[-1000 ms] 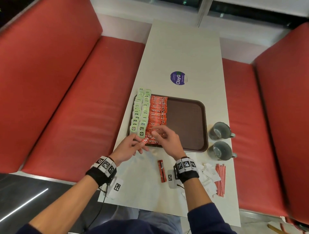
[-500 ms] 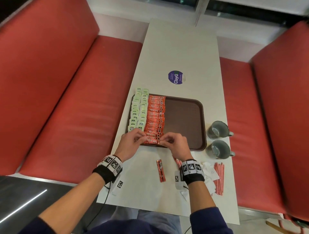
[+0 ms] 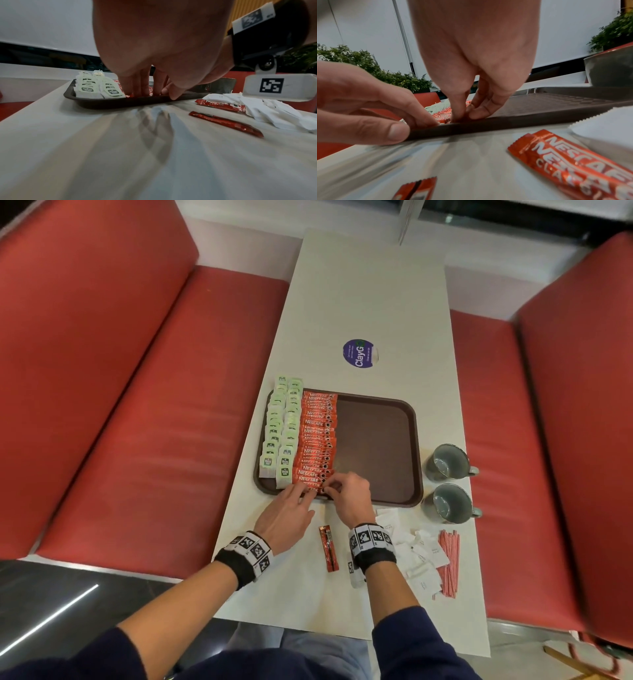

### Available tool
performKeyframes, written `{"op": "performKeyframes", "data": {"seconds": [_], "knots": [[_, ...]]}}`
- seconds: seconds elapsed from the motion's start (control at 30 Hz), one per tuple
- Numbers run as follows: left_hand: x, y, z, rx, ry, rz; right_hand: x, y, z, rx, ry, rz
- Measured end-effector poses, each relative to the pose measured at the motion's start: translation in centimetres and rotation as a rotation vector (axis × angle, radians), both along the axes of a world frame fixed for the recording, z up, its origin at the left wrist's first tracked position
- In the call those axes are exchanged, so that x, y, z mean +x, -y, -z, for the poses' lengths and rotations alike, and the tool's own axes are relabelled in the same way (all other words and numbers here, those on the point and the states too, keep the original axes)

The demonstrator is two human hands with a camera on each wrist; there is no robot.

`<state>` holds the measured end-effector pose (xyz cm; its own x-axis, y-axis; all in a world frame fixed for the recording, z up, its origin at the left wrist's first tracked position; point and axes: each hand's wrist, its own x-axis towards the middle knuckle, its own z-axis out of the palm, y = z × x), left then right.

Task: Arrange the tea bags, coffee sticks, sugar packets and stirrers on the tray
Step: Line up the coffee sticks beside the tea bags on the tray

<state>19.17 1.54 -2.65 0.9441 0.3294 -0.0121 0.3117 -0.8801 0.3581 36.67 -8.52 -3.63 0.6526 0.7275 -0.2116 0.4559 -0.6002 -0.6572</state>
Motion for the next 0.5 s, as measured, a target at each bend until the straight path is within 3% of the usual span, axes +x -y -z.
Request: {"op": "performKeyframes", "data": {"seconds": [0.5], "knots": [[0.7,0.2,-0.9,-0.013,0.035,-0.010,-0.8,0.0,-1.5,0.067,0.022,0.110]]}}
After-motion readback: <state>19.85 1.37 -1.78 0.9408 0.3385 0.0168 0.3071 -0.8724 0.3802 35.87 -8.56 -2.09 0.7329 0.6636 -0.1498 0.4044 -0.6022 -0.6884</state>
